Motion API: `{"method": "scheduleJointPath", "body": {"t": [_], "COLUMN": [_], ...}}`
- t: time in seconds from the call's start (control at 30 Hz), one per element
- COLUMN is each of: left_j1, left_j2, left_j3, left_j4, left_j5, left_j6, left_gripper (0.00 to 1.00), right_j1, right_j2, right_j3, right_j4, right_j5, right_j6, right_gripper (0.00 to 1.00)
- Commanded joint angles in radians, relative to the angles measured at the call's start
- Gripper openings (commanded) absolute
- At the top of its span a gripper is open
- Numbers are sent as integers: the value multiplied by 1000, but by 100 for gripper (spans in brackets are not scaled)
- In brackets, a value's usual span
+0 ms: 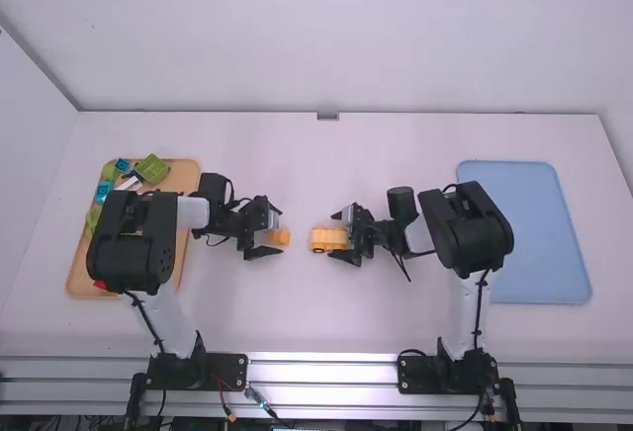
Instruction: Assemble lego blocks to make yellow taxi
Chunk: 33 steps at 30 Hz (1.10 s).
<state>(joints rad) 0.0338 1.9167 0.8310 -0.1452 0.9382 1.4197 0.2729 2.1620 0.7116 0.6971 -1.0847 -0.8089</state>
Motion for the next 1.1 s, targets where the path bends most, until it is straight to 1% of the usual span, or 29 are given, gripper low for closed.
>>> {"method": "scheduleJointPath", "body": {"t": [0.0, 0.07, 0.2, 0.27, 0.33, 0.37, 0.43, 0.5, 0.6, 0.63, 0.73, 0.8, 0.87, 0.97, 1.03, 1.07], "left_j1": [6, 7, 26, 32, 38, 38, 38, 34, 18, 18, 21, 21, 14, 15, 15, 15], "left_j2": [11, 11, 11, 11, 11, 11, 11, 11, 11, 11, 12, 12, 12, 12, 12, 12], "left_j3": [21, 24, 33, 32, 25, 25, 15, 2, 2, 3, 11, 14, 12, 10, 10, 10], "left_j4": [-12, -13, -26, -35, -41, -41, -41, -41, -32, -32, -29, -29, -30, -29, -29, -29], "left_j5": [10, 11, 21, 21, 13, 13, 16, 15, 9, 8, 4, 10, 3, -14, -14, -15], "left_j6": [-17, -18, -17, -17, -17, -17, 6, 50, 42, 42, 31, 25, 28, 28, 29, 28], "left_gripper": [99, 99, 99, 99, 99, 99, 99, 99, 99, 99, 99, 99, 99, 100, 94, 94], "right_j1": [24, 39, 56, 48, 39, 39, 40, 42, 42, 42, 41, 41, 42, 41, 41, 41], "right_j2": [34, 34, 34, 34, 34, 34, 34, 34, 34, 34, 34, 34, 34, 34, 34, 34], "right_j3": [18, 10, -21, -41, -55, -55, -58, -58, -56, -56, -56, -57, -57, -57, -56, -57], "right_j4": [-1, 10, 107, 138, 154, 154, 154, 151, 151, 151, 152, 151, 151, 151, 151, 152], "right_j5": [35, 53, 127, 122, 114, 114, 113, 114, 113, 113, 113, 114, 105, 68, 65, 64], "right_j6": [27, 27, 93, 95, 96, 96, 95, 94, 95, 95, 95, 95, 95, 95, 95, 95], "right_gripper": [99, 99, 100, 96, 89, 89, 86, 80, 67, 67, 61, 61, 65, 65, 66, 66]}}
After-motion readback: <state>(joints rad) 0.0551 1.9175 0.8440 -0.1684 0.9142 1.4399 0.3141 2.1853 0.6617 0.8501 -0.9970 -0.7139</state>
